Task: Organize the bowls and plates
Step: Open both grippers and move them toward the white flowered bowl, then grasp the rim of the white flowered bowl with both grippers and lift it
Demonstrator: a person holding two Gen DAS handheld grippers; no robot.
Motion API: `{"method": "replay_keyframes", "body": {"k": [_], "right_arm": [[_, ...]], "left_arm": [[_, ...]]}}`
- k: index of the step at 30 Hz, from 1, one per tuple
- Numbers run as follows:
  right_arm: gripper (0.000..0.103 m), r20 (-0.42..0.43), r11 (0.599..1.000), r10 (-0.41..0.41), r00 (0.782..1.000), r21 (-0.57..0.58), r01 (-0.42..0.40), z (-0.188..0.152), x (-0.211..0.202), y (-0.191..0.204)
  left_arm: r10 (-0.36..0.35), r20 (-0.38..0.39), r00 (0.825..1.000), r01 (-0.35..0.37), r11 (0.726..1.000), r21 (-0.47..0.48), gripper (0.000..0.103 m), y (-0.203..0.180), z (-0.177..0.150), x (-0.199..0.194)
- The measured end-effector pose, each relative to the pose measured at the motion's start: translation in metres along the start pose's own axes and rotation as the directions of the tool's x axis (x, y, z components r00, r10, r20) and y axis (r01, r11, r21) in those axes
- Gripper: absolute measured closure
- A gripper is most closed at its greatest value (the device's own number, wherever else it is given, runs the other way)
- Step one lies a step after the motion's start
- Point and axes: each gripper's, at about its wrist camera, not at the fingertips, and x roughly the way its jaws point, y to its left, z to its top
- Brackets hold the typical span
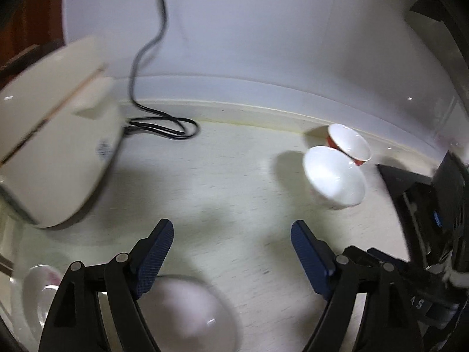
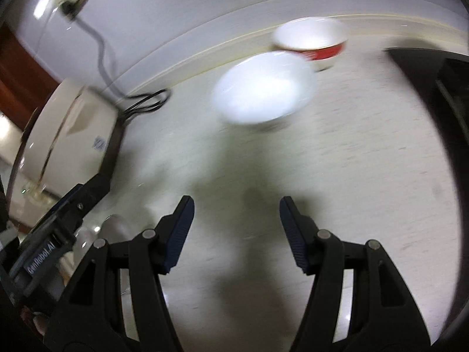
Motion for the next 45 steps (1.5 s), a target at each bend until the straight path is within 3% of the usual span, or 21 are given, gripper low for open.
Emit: {"method": "replay_keyframes", "body": {"k": [6,10,17,21,28,45], "right_arm": [[0.039,-0.021,0.997,-0.067,0.998,0.046,0.068,0.019,0.007,-0.022],[0.039,-0.036,0.993,-0.067,0.997,0.094,0.071,0.040,0.020,-0.029],[0.039,-0.005,0.983,-0.038,0.999,0.180,0.038,0.079,0.034,-0.039],[0.039,-0.047,0.973,-0.037,0.998,0.225,0.047,0.092,0.052,-0.048],[0.039,-0.085,0.967,-0.037,0.996,0.247,0.057,0.089,0.074,-0.057],[0.044,-0.082,0.969,-0.024,0.996,0.245,0.043,0.098,0.081,-0.062]], "left_arm": [[-0.081,-0.107,0.991,0.074,0.995,-0.061,0.020,-0.018,0.030,0.041],[-0.086,-0.188,0.978,0.070,0.994,-0.089,0.020,-0.027,0.048,0.071],[-0.092,-0.215,0.972,0.084,0.995,-0.049,0.020,-0.053,0.067,0.102],[-0.069,-0.240,0.968,0.056,0.997,-0.060,0.020,-0.060,0.074,0.126],[0.016,-0.234,0.972,-0.007,0.999,0.039,0.020,-0.070,0.073,0.149],[0.013,-0.275,0.961,-0.011,1.000,0.009,0.020,-0.065,0.069,0.174]]}}
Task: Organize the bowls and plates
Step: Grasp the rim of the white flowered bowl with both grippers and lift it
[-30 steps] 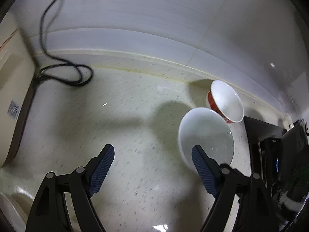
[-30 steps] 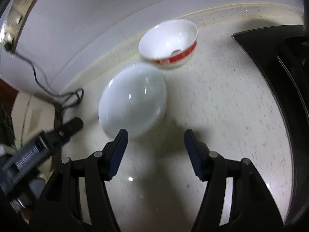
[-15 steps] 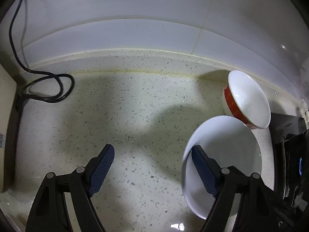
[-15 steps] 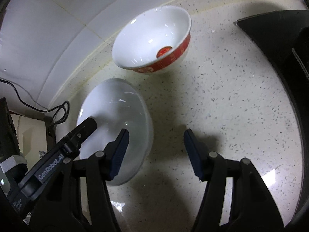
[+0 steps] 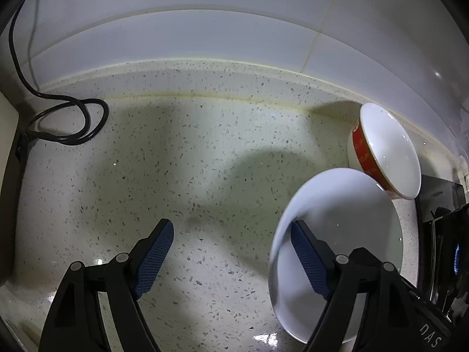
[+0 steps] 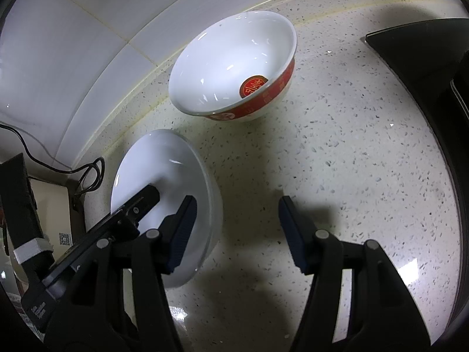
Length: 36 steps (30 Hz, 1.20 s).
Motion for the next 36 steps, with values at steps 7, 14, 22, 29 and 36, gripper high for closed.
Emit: {"method": "replay_keyframes", "body": {"k": [7,14,22,29,36], "right_arm": [[0.057,0.003,0.998,-0.027,1.000,-0.064,0.027,-0.006,0.002,0.012],[0.065,0.004,0.997,0.006,1.000,-0.072,-0.005,-0.010,0.005,0.013],[0.083,0.015,0.993,-0.008,1.000,-0.116,0.010,-0.024,-0.002,0.019],[0.084,0.002,0.994,-0.010,1.000,-0.107,0.010,-0.042,-0.013,0.011],[0.084,-0.005,0.993,-0.018,1.000,-0.116,0.017,-0.070,-0.028,0.000]], "left_arm": [[-0.042,-0.016,0.999,0.042,0.999,-0.029,0.023,0.006,0.000,0.007],[-0.151,-0.034,0.988,0.151,0.989,-0.001,0.069,-0.002,-0.002,0.006],[-0.172,-0.037,0.984,0.174,0.983,0.066,0.089,-0.014,-0.015,-0.004],[-0.171,-0.060,0.983,0.176,0.982,0.076,0.089,-0.012,-0.039,-0.016],[-0.172,-0.077,0.982,0.180,0.977,0.116,0.089,-0.018,-0.075,-0.027]]}}
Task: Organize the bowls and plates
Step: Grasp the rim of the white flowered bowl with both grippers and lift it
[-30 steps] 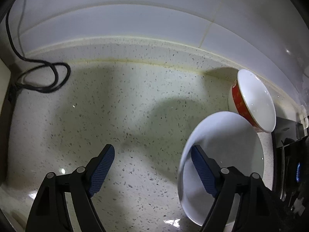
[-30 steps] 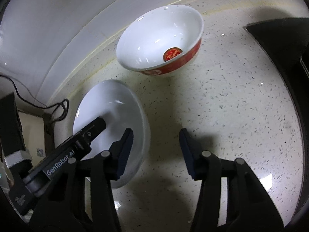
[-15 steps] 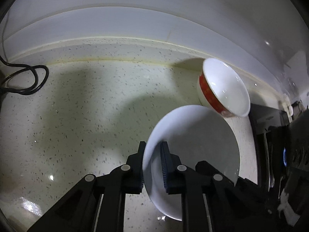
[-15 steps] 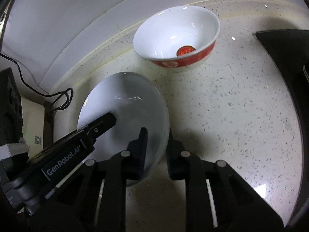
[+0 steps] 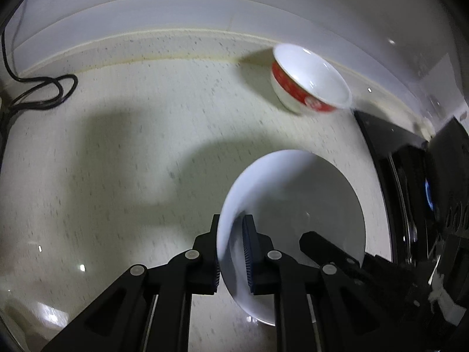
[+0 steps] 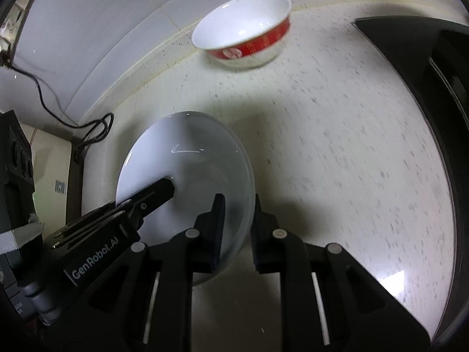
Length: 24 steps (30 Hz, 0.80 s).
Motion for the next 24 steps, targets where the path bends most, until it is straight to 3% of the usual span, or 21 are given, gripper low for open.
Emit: {"method": "replay_keyframes", "body": {"k": [11,24], "right_arm": [[0.084,-0.018,1.000,-0.007,1.000,0.014,0.007,-0.052,-0.032,-0.027],[0.084,-0.038,0.999,0.026,0.999,0.020,-0.025,-0.098,-0.059,-0.040]], "left_arm": [[-0.013,-0.026,1.000,0.016,0.993,0.113,0.089,-0.033,-0.064,-0.020],[-0.007,0.005,1.000,0.006,0.986,0.169,0.089,-0.048,-0.100,-0.044]]}}
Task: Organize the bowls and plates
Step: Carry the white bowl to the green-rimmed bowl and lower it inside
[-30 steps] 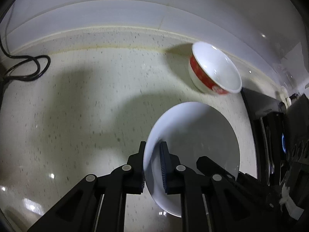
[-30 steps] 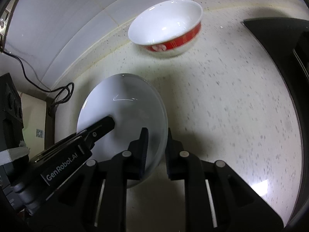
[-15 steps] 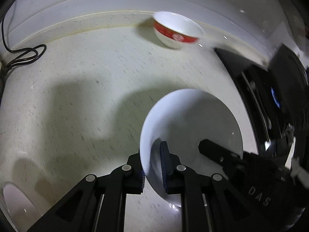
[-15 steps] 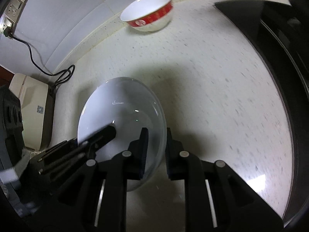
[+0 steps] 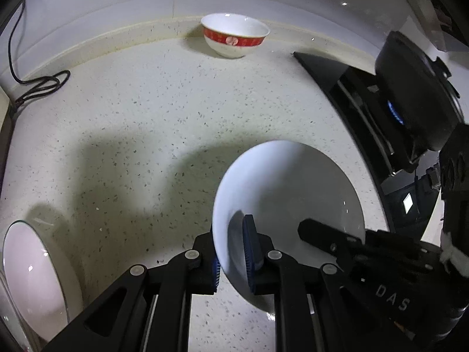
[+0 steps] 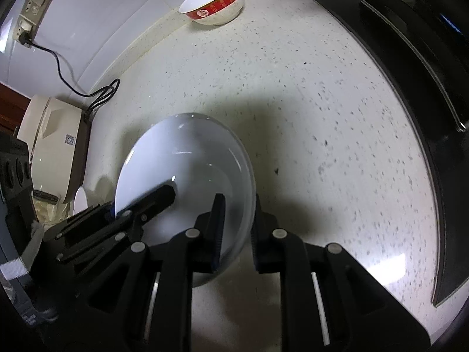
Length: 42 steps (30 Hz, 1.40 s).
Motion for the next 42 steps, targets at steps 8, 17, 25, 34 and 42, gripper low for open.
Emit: {"method": "replay_keyframes", "body": {"k": [8,17,25,34,42], "right_arm": [[0.084,0.056,0.999,0.041,0.998,0.007,-0.042,-0.010,-0.028,0.008],[0.083,0.052,0.994,0.094,0.994,-0.057,-0.091,-0.012,-0.028,0.051],[0.083,0.010,0.981,0.129,0.992,-0.148,-0.126,-0.016,-0.016,0.095],[0.083,-0.023,0.964,0.156,0.987,-0.214,-0.157,-0.016,-0.001,0.132],[0.083,-0.068,0.946,0.169,0.983,-0.269,-0.181,-0.019,0.019,0.167]], "left_arm": [[0.000,0.062,0.998,0.001,1.000,-0.019,0.089,-0.003,-0.005,-0.028],[0.043,0.101,0.994,-0.033,0.995,-0.096,0.089,0.032,-0.020,-0.056],[0.097,0.142,0.985,-0.073,0.983,-0.169,0.089,0.064,-0.032,-0.077],[0.134,0.167,0.977,-0.090,0.965,-0.248,0.089,0.099,-0.043,-0.093],[0.166,0.165,0.972,-0.104,0.938,-0.330,0.089,0.132,-0.055,-0.100]]}}
